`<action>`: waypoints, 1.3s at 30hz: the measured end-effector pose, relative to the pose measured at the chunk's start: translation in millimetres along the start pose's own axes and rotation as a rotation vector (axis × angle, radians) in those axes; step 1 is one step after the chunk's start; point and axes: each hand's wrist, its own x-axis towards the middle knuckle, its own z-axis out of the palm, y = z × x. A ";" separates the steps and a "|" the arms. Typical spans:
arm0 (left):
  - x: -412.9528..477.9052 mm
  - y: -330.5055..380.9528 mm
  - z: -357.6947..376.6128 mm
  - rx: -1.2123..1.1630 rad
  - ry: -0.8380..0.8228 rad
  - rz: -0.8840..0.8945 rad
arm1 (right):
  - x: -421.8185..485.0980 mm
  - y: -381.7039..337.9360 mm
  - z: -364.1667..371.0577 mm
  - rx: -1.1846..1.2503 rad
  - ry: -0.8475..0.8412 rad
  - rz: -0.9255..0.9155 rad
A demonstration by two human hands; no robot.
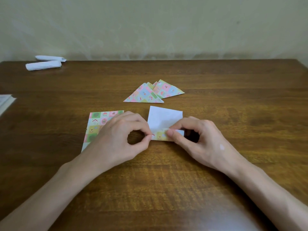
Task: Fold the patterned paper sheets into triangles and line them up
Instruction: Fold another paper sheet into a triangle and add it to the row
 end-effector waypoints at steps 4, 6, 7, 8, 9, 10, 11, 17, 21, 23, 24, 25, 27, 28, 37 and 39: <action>1.2 -1.8 -0.3 -0.056 -0.002 -0.088 | 3.5 -2.6 2.9 0.007 0.028 0.066; 1.4 -0.8 -0.4 -0.092 0.001 -0.125 | 4.9 -3.9 4.8 -0.022 0.035 0.066; 1.7 -0.3 0.0 -0.105 0.008 -0.136 | 5.4 -4.8 5.5 -0.042 0.037 0.068; 2.3 -0.2 1.0 -0.111 0.016 -0.142 | 6.3 -5.4 6.1 -0.058 0.038 0.073; 2.9 -0.2 2.3 -0.110 0.023 -0.144 | 6.8 -5.9 6.8 -0.067 0.037 0.080; 3.4 -0.2 3.9 -0.098 0.031 -0.146 | 7.5 -6.2 7.5 -0.073 0.037 0.088; 3.8 -0.1 5.5 -0.077 0.040 -0.144 | 8.0 -6.5 8.2 -0.079 0.039 0.092; 2.8 2.2 11.2 0.045 0.070 -0.134 | 9.8 -5.2 11.9 -0.083 0.091 0.096; 2.9 3.4 12.1 0.042 0.074 -0.136 | 8.5 -5.7 12.7 -0.089 0.149 0.081; 2.8 3.5 12.2 0.036 0.068 -0.141 | 8.1 -6.5 12.8 -0.108 0.173 0.084; 2.7 3.4 12.1 0.030 0.067 -0.143 | 8.4 -6.5 12.9 -0.114 0.181 0.088; 2.5 3.3 11.9 0.026 0.069 -0.144 | 8.6 -6.5 12.8 -0.116 0.182 0.096; 2.6 3.0 11.6 0.017 0.071 -0.151 | 9.3 -6.6 12.6 -0.115 0.172 0.116; 3.0 2.8 11.3 0.010 0.068 -0.159 | 9.8 -6.7 12.5 -0.117 0.167 0.123; 4.8 -0.8 5.8 -0.049 0.040 -0.210 | 12.5 -6.8 12.2 -0.139 0.140 0.164; 4.9 -0.9 6.4 -0.054 0.050 -0.209 | 13.0 -6.6 11.2 -0.138 0.138 0.180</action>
